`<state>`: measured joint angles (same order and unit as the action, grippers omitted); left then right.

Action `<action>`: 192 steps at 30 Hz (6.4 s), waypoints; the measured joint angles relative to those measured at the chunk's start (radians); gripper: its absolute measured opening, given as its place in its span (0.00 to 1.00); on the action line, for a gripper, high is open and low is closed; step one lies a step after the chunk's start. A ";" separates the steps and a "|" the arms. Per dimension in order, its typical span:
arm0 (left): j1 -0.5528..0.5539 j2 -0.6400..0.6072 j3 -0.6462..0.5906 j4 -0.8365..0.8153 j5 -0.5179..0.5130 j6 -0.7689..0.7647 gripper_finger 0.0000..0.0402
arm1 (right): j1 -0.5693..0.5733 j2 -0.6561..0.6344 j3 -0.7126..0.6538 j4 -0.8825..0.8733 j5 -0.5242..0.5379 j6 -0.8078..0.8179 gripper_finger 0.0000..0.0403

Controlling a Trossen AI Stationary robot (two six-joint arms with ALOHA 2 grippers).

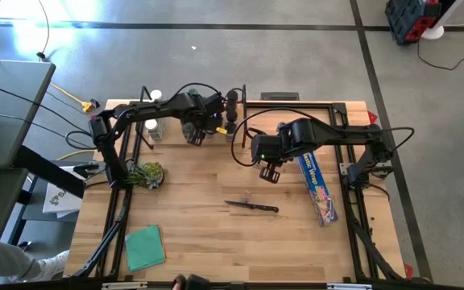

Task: Shelf spices
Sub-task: Adjust the brown and green lid seasoning bottles on the shelf

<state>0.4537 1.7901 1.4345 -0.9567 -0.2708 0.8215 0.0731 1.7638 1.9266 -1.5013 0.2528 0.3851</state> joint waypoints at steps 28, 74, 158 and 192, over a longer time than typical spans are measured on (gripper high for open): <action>-0.023 -0.019 0.000 0.104 0.098 -0.138 0.66 | 0.000 0.000 0.000 0.003 -0.002 0.000 0.00; 0.058 0.011 0.000 0.087 0.177 -0.105 0.66 | 0.000 0.000 0.000 0.002 -0.003 0.008 0.00; 0.102 -0.002 0.000 0.214 0.055 -0.085 0.66 | -0.026 0.000 0.000 0.009 -0.010 -0.001 0.00; 0.099 0.043 0.007 0.232 0.018 -0.095 0.66 | 0.002 0.000 0.000 0.009 -0.010 0.008 0.00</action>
<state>0.5531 1.8326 1.4417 -0.7247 -0.2529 0.7265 0.0750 1.7638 1.9264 -1.4921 0.2432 0.3931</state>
